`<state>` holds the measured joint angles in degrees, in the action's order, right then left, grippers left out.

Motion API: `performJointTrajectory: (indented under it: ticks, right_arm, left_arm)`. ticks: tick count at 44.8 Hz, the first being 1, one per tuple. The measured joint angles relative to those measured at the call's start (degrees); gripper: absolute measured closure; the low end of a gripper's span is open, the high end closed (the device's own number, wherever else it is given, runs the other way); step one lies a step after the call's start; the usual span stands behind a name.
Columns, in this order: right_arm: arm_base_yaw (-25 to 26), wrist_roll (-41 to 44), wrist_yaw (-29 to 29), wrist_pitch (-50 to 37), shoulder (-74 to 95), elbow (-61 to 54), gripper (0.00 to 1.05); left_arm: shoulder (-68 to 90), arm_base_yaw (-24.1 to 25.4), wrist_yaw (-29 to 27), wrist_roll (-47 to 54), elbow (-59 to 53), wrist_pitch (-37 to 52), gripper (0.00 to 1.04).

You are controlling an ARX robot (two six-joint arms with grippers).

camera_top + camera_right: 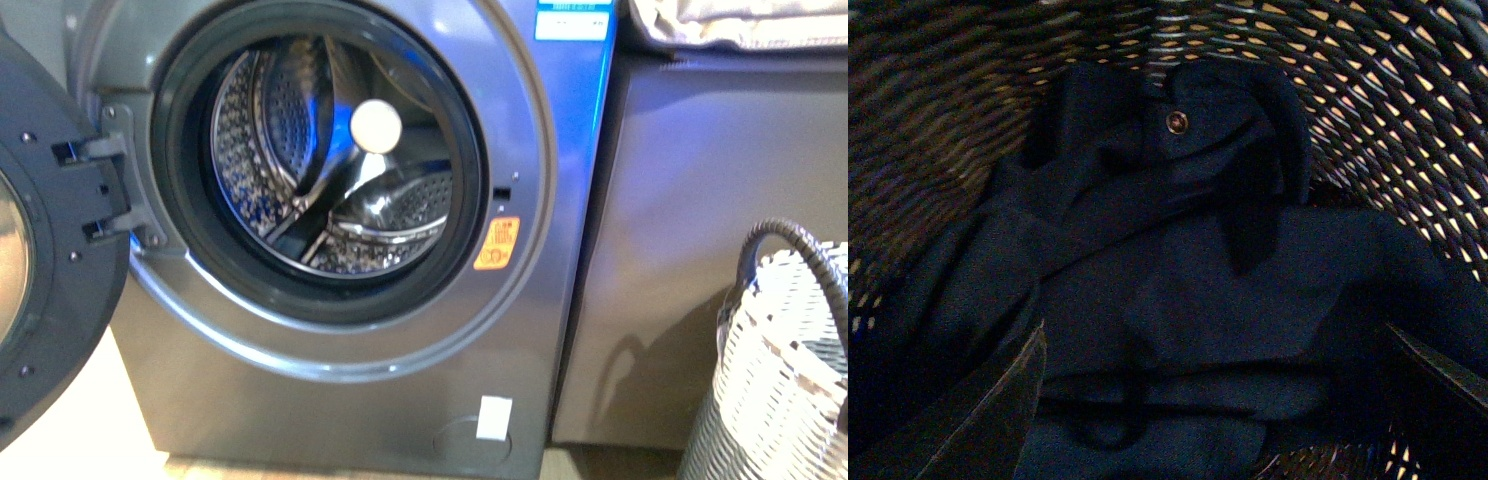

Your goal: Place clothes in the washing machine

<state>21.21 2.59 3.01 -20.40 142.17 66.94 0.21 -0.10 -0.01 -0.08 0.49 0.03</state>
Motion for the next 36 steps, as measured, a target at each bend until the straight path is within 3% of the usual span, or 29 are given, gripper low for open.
performJointTrajectory:
  ticks: [19, 36]
  right_arm:
    - [1.53, 3.63, 1.25, -4.87, 11.39, 7.21, 0.07]
    - [0.42, 3.39, 3.72, 0.68, 17.88, 15.19, 0.07]
  left_arm:
    - [0.00, 0.00, 0.00, 0.00, 0.00, 0.00, 0.06]
    - [0.00, 0.00, 0.00, 0.00, 0.00, 0.00, 0.06]
